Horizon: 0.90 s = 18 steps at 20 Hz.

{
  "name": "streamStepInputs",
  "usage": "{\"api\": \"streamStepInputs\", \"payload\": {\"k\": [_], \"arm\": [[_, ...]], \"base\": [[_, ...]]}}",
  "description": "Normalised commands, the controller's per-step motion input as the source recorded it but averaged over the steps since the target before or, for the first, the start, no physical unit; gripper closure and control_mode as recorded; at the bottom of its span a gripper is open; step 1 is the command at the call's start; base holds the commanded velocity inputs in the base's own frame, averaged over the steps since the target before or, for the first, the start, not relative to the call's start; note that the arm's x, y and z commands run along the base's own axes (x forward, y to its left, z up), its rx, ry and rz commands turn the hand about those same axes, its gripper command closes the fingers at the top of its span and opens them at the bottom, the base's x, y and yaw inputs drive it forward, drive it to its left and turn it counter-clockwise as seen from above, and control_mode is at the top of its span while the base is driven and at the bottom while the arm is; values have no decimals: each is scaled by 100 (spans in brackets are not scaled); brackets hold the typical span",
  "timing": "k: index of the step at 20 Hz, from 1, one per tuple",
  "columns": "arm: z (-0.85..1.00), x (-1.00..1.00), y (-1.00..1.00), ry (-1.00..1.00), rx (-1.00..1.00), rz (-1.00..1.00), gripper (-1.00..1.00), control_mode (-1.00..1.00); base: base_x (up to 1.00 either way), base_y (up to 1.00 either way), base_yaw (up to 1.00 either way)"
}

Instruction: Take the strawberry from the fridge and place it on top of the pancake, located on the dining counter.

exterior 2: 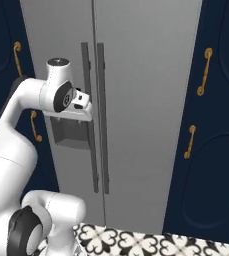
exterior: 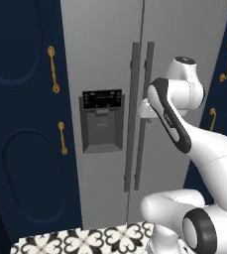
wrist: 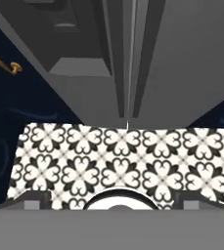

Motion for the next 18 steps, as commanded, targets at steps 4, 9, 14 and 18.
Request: {"api": "streamStepInputs", "payload": {"k": [4, 9, 14, 18], "arm": [[0, 0, 0, 0, 0, 0, -100, 100], [0, 0, 0, 0, 0, 0, -100, 100], [0, 0, 0, 0, 0, 0, -100, 100], [-8, 38, -13, -11, 0, 9, -100, -100]], "base": [[-25, -31, 0], [-30, -6, 0], [-20, 0, 0], [0, 0, 0]]}}
